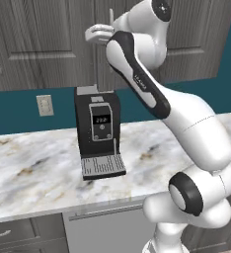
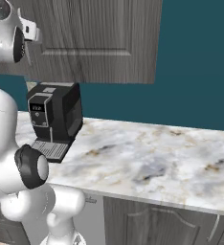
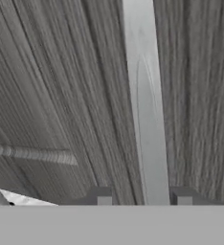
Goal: Open the cabinet, pick the kettle from the cabinet, and place it in the sink.
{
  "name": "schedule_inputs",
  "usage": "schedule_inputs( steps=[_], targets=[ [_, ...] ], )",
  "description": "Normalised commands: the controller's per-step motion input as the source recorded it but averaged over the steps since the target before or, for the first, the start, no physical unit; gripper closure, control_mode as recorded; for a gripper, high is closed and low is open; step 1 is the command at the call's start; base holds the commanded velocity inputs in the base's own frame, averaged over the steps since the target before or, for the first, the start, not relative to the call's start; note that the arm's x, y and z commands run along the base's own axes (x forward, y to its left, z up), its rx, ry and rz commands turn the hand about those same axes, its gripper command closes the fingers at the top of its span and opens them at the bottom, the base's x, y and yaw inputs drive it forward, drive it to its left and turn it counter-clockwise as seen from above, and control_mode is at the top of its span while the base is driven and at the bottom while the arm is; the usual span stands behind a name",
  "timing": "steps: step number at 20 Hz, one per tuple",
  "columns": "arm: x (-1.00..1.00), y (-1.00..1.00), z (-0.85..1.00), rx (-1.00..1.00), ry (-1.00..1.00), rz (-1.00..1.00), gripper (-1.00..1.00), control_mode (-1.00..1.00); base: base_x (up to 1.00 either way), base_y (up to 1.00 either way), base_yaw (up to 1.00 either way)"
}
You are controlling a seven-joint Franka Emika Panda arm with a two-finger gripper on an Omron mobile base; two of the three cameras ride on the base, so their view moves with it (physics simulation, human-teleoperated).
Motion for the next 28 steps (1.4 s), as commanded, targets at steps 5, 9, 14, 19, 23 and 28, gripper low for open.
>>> schedule_inputs(
  steps=[5, 9, 14, 19, 23, 28],
  targets=[
    [-0.67, 0.14, -0.07, 0.00, 0.00, 0.19, 1.00, -1.00, 0.00, 0.00, 0.00],
    [-0.70, 0.08, -0.07, 0.05, 0.00, 0.19, 1.00, -1.00, 0.00, 0.00, 0.00],
    [-0.69, 0.02, -0.07, 0.05, 0.00, 0.19, 1.00, -1.00, 0.00, 0.00, 0.00],
    [-0.66, 0.05, -0.09, 0.02, 0.06, 0.13, 1.00, -1.00, 0.00, 0.00, 0.00],
    [-0.62, 0.06, -0.08, 0.02, 0.07, 0.12, 1.00, -1.00, 0.00, 0.00, 0.00],
    [-0.60, 0.02, -0.06, 0.01, 0.11, 0.14, 1.00, -1.00, 0.00, 0.00, 0.00]
  ],
)
